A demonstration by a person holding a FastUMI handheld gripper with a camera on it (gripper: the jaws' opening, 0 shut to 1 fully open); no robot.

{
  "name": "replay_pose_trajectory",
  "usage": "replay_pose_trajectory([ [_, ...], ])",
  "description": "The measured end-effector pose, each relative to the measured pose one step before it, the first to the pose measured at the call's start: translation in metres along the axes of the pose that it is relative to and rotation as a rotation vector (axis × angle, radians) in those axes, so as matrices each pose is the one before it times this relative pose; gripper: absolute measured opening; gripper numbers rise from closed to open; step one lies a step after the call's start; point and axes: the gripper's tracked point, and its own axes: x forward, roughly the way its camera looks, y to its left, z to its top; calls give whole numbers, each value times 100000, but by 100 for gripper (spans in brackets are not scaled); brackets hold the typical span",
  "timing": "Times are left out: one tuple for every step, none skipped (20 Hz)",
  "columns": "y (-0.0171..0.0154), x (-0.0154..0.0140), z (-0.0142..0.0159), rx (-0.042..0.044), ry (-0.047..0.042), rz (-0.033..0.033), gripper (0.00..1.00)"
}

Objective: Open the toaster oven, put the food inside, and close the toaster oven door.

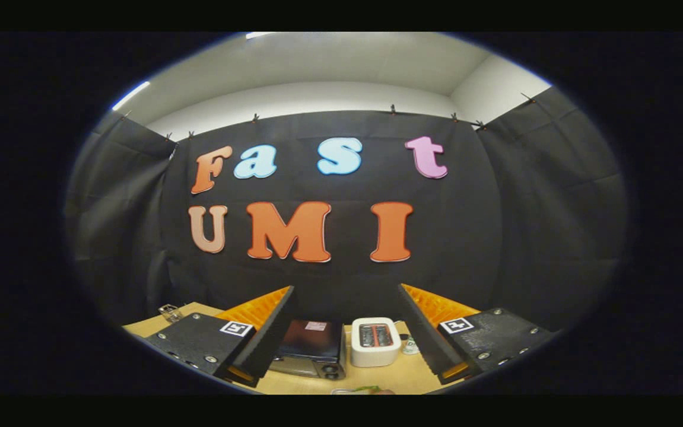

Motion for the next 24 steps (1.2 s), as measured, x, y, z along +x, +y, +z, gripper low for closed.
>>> replay_pose_trajectory([
  [1433,418,-642,1167,1232,2802,98],
  [1266,601,-1068,682,1820,2022,98],
  [1135,593,-1127,371,2316,1526,98],
  [1135,754,-1131,367,2278,1307,99],
  [795,744,-1161,884,2335,99,98],
  [471,782,-1056,1967,2081,-903,98],
  [678,852,-1234,3063,2748,-180,98],
  [938,860,-1500,3352,3765,1287,99],
  [778,568,-1626,3062,4167,711,99],
  [529,747,-1523,2158,3566,705,99],
  [439,773,-1279,1535,3175,-270,99],
  [283,933,-1254,239,3055,-22,99],
  [273,742,-1223,-450,2837,-618,99],
  [451,767,-983,-1270,2561,-68,99],
  [204,539,-676,-1634,1523,-667,99],
  [141,599,-550,-1732,666,-817,99],
  [147,507,-253,-1588,53,-920,99],
  [256,342,-278,-1347,450,-464,99],
  [209,446,-379,-1227,537,-337,99],
  [134,405,-356,-1065,606,-625,99],
  [87,285,-466,-740,1069,-259,99],
  [132,247,-304,10,-275,-352,99],
  [145,336,-289,-18,-375,-451,99],
  [83,442,-522,-366,323,-947,99],
])
